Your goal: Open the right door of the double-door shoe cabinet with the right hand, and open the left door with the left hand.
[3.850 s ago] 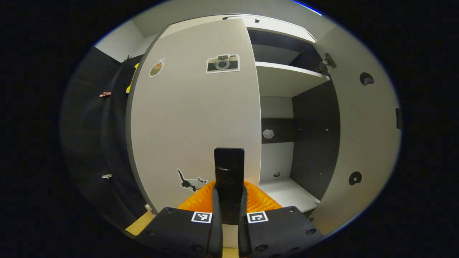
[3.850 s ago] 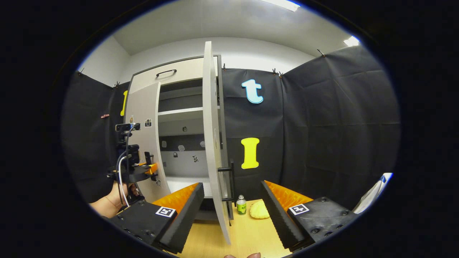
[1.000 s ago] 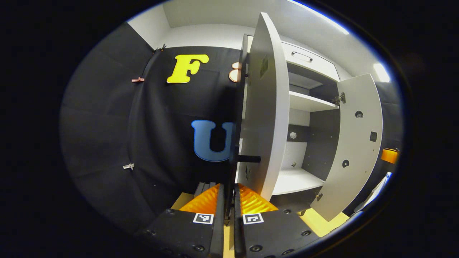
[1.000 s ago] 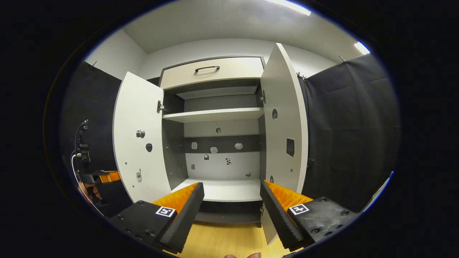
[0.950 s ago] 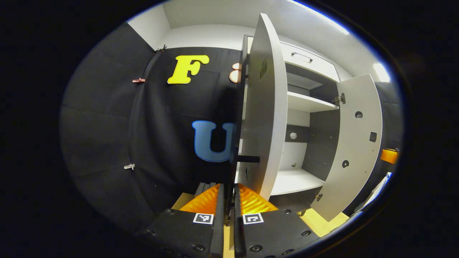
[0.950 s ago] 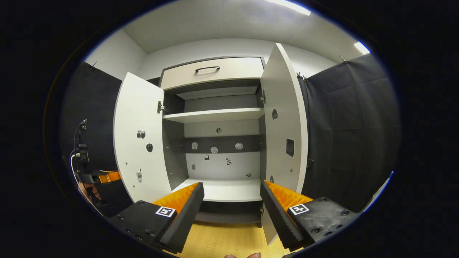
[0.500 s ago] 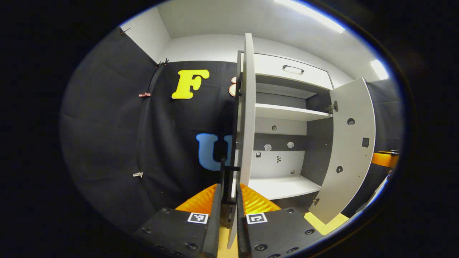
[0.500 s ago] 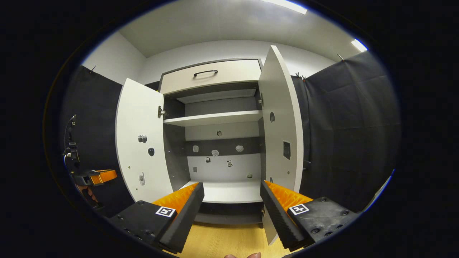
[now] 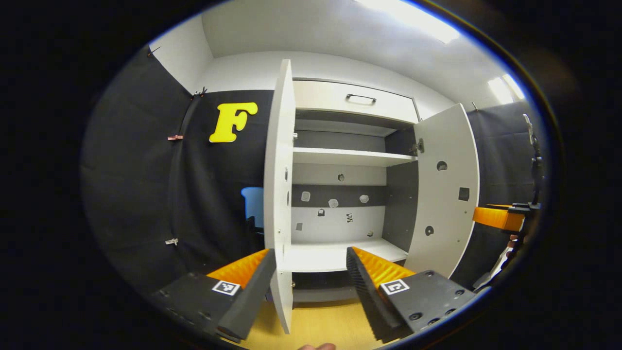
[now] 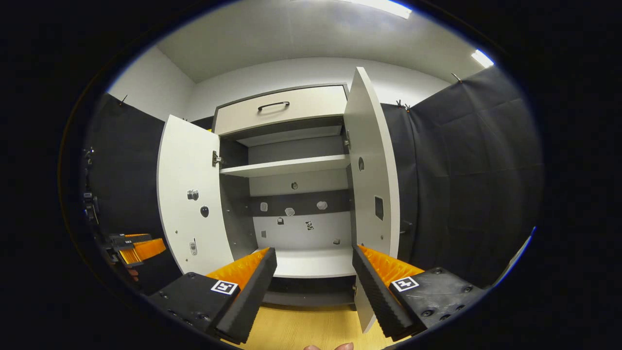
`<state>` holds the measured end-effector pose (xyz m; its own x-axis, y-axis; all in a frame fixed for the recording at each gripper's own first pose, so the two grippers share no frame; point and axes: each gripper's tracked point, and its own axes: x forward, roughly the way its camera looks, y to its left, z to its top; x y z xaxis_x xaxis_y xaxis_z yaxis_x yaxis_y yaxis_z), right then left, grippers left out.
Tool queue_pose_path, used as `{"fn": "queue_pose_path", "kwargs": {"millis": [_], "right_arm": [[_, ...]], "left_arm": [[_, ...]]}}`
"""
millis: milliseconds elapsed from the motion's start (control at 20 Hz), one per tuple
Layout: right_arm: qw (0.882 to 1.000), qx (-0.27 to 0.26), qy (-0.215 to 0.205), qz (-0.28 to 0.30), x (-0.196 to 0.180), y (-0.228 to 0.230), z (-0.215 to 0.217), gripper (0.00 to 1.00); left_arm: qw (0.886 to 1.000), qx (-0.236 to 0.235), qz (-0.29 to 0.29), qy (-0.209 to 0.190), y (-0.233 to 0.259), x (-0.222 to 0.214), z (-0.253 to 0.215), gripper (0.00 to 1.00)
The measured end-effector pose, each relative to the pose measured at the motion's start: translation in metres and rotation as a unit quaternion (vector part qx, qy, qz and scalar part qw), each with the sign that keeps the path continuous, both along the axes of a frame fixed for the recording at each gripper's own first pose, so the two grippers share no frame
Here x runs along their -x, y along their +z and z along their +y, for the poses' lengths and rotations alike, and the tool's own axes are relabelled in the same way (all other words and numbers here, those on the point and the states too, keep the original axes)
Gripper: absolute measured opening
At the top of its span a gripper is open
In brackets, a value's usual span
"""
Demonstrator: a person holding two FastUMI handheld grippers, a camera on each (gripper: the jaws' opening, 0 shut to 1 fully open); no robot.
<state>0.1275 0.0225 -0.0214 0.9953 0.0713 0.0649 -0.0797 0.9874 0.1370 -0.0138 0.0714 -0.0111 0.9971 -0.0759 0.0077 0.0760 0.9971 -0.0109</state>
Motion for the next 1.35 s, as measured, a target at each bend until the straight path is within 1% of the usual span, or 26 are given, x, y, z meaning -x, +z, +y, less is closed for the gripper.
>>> {"fn": "queue_pose_path", "kwargs": {"millis": [50,100,400,550,800,1150,1350], "right_arm": [[1.000,0.000,-0.002,0.000,0.000,0.000,-0.002,0.98],[1.000,0.000,-0.002,-0.001,0.002,0.001,-0.004,0.98],[1.000,0.001,-0.007,-0.002,0.003,0.002,-0.014,0.98],[1.000,-0.002,-0.009,-0.003,0.002,0.001,-0.019,0.98],[1.000,-0.001,-0.008,0.001,-0.001,-0.002,-0.027,0.99],[1.000,-0.003,-0.002,0.001,-0.006,0.001,-0.030,0.98],[1.000,-0.003,0.001,-0.001,-0.007,0.003,-0.027,0.99]], "left_arm": [[1.000,0.000,0.001,-0.004,0.001,0.002,-0.007,0.95],[1.000,0.001,-0.001,-0.007,0.002,0.002,-0.015,0.97],[1.000,0.012,0.001,-0.026,-0.002,0.006,-0.051,0.97],[0.999,0.017,0.010,-0.026,-0.009,0.004,-0.061,0.97],[0.999,0.026,0.006,-0.020,-0.007,0.002,-0.069,0.97],[1.000,0.007,0.006,-0.015,-0.007,-0.001,-0.077,0.96],[1.000,0.007,0.008,-0.016,-0.007,-0.001,-0.079,0.96]]}}
